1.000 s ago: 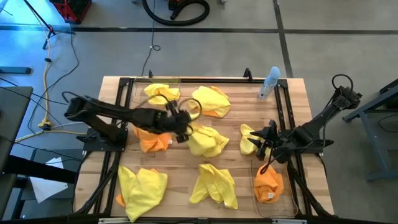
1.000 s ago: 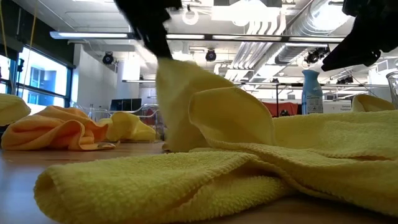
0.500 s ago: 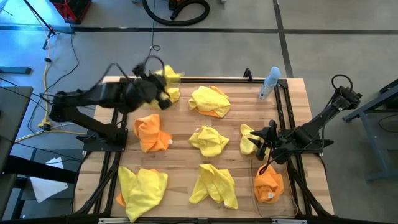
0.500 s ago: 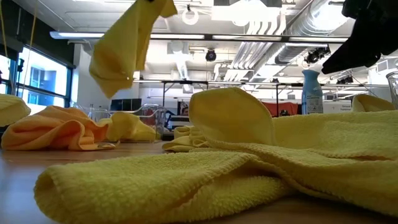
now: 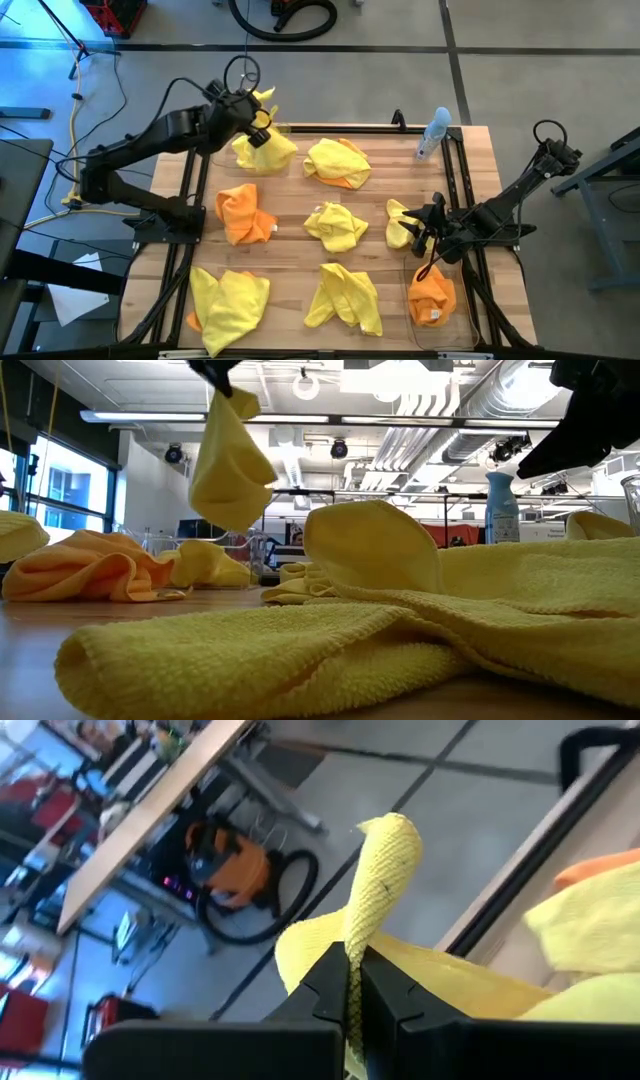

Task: Sort microfiber towel by color & place in baskets
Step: Put the yellow towel into the top transparent bin

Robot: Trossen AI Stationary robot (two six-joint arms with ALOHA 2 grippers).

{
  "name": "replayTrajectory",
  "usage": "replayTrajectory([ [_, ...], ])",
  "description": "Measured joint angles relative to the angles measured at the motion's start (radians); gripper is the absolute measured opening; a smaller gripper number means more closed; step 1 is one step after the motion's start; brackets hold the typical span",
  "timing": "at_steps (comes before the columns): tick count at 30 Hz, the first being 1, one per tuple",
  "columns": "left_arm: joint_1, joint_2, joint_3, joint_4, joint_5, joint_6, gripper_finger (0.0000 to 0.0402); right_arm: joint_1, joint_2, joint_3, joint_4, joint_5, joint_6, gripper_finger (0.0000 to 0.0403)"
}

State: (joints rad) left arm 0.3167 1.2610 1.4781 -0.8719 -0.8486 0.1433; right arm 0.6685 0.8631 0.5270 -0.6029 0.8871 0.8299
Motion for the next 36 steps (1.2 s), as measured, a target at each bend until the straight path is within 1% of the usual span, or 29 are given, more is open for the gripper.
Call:
replayTrajectory([
  [5,0.07,0.0,-0.054,-0.002,-0.033,-0.032,0.0,0.0,0.0,0.0,0.0,0.0,0.0,0.0132],
  [8,0.104,-0.001,-0.077,0.003,-0.018,-0.07,0.0,0.0,0.0,0.0,-0.003,0.0,0.0,0.0132],
  [10,0.12,-0.001,-0.097,0.003,0.011,-0.107,0.0,0.0,0.0,0.0,-0.005,0.0,0.0,0.0132],
  [14,0.136,0.002,-0.145,0.008,0.111,-0.175,0.0,0.0,0.0,0.0,-0.009,0.0,-0.001,0.0132],
  [18,0.137,0.01,-0.223,0.027,0.098,-0.236,0.0,0.0,0.0,0.0,-0.009,0.001,-0.001,0.0132],
  [23,0.154,0.011,-0.351,0.124,0.118,-0.273,0.0,0.0,0.0,0.0,-0.009,0.001,-0.001,0.0132],
  [27,0.172,0.011,-0.445,0.19,0.17,-0.307,0.0,0.0,0.0,0.0,-0.009,0.001,-0.001,0.0132],
  [32,0.205,0.011,-0.53,0.215,0.236,-0.356,0.0,0.0,0.0,0.0,-0.009,0.001,-0.001,0.0132],
  [36,0.221,0.011,-0.587,0.251,0.315,-0.39,0.0,0.0,0.0,0.0,-0.009,0.002,-0.001,0.0132],
])
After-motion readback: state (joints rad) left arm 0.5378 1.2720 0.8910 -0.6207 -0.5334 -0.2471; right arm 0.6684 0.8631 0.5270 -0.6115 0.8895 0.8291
